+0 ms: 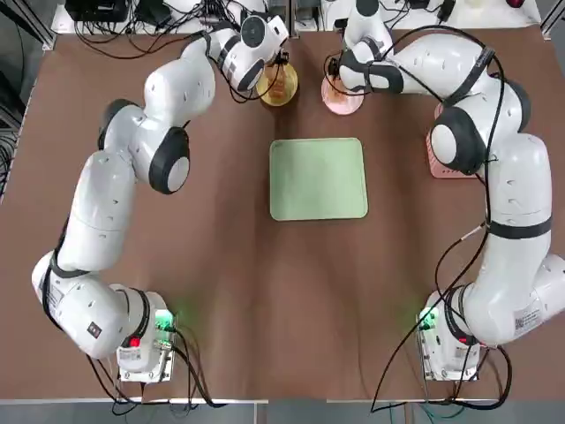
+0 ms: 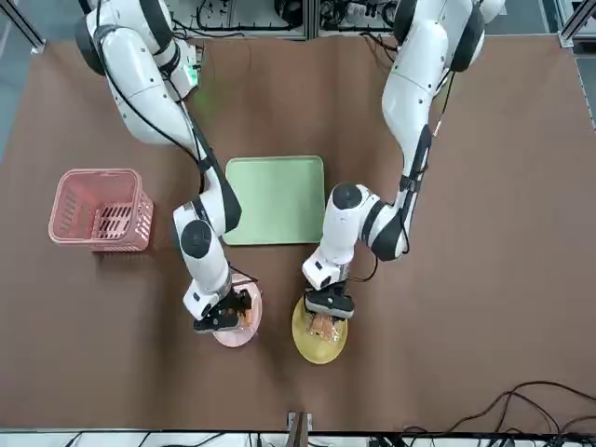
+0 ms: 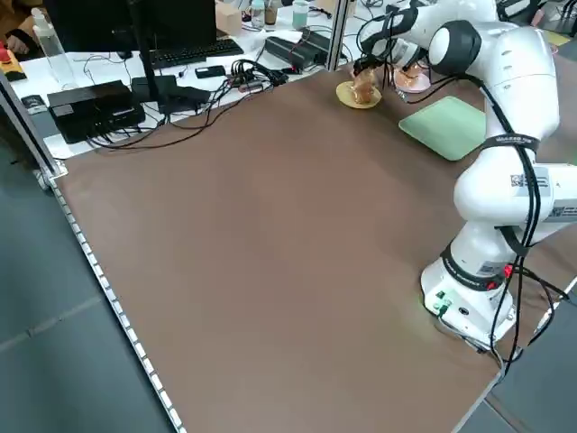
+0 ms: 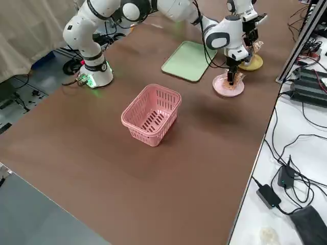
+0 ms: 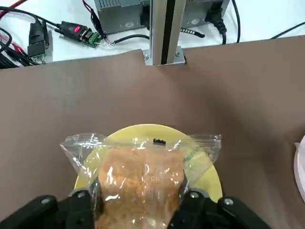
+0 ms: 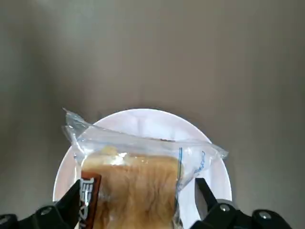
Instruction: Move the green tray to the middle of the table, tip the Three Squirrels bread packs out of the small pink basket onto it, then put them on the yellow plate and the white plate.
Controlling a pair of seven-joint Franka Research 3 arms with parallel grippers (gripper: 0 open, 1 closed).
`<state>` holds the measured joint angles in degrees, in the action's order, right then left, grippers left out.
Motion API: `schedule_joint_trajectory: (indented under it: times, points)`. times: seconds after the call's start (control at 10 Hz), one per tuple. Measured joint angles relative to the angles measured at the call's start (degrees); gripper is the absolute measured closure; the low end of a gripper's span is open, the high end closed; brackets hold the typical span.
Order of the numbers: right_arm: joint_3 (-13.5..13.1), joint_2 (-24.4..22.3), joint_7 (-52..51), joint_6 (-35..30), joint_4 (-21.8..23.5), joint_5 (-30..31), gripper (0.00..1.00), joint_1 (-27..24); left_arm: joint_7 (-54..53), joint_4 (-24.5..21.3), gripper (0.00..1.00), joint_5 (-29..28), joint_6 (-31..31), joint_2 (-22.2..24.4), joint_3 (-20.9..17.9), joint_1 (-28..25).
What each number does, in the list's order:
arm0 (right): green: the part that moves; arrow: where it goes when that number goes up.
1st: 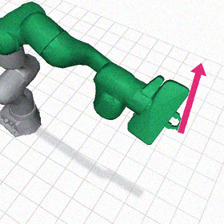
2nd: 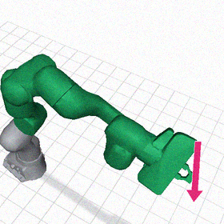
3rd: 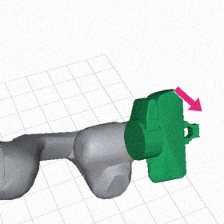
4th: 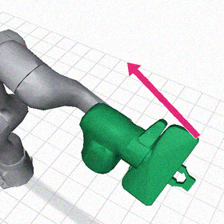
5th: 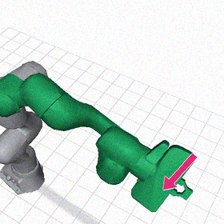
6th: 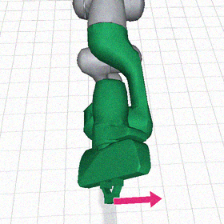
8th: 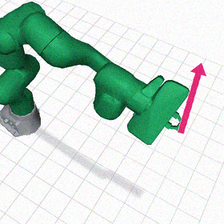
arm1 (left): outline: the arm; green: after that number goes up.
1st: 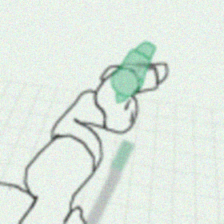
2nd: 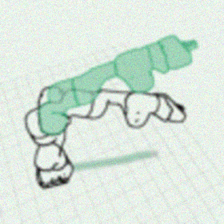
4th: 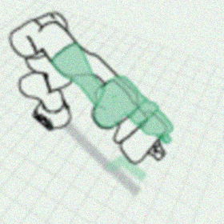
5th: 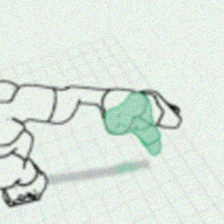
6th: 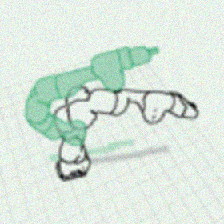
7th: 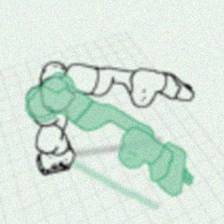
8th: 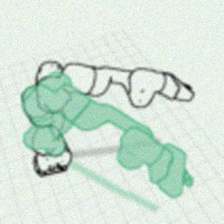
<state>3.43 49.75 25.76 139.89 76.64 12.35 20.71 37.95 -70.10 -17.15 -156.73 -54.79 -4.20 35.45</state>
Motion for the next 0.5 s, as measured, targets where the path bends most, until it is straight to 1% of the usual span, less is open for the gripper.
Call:
schedule_joint_trajectory:
  times: [0.1,0.2,0.5]
  points:
    - [0.1,-0.1,0.0,0.0,0.0,0.0,0.01,0.0,0.0,0.1,0.33,0.0,-1.0,-0.2,0.0,0.0]
    - [0.2,-0.3,0.0,0.0,0.0,0.0,0.01,0.0,0.0,0.2,0.24,0.0,-2.0,-0.5,0.0,0.0]
    - [0.4,-1.2,0.0,-1.8,0.0,0.0,0.01,0.2,0.0,0.4,0.22,0.0,-2.9,-1.0,0.0,0.0]
